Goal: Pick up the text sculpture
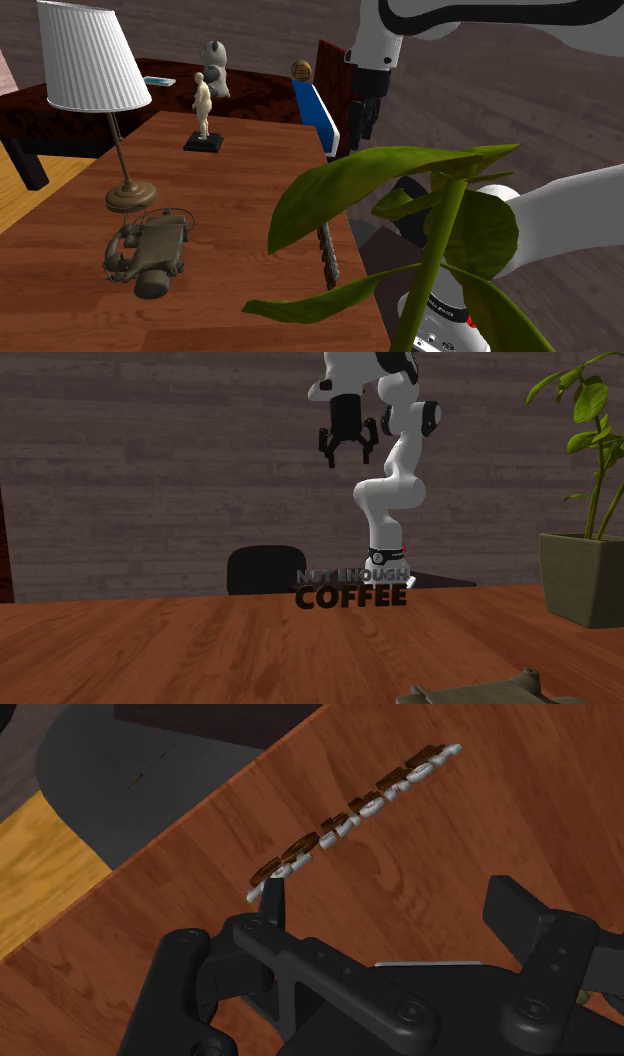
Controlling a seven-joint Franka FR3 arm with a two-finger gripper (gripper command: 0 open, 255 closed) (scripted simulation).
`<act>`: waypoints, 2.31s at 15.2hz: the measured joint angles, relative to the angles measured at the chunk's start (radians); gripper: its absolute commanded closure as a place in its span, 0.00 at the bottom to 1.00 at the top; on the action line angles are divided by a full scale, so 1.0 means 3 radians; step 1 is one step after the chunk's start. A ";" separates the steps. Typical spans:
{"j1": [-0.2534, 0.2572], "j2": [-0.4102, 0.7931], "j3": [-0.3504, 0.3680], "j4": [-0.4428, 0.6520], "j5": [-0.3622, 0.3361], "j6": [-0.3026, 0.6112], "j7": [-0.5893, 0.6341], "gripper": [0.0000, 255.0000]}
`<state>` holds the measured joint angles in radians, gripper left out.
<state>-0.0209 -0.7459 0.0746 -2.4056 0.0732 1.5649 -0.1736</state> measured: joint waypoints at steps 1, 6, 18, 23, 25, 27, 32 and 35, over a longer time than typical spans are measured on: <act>0.0000 0.0000 0.0000 0.0000 0.0000 0.0000 0.0000 0.00; -0.0133 -0.0040 0.0220 -0.0482 0.0141 0.0436 0.0585 0.00; -0.0513 0.0625 0.0968 -0.1341 0.0594 0.1952 0.2369 0.00; -0.0665 0.1077 0.1212 -0.1490 0.0674 0.2553 0.2923 0.00; -0.0682 0.1184 0.1247 -0.1522 0.0675 0.2692 0.2962 0.00; -0.0707 0.1322 0.1280 -0.1542 0.0659 0.2849 0.2985 0.00; -0.0735 0.1460 0.1308 -0.1570 0.0636 0.3016 0.3001 1.00; -0.0736 0.1464 0.1309 -0.1570 0.0635 0.3022 0.3001 1.00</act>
<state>-0.2417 -0.3066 0.4673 -2.8767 0.2638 2.4717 0.7268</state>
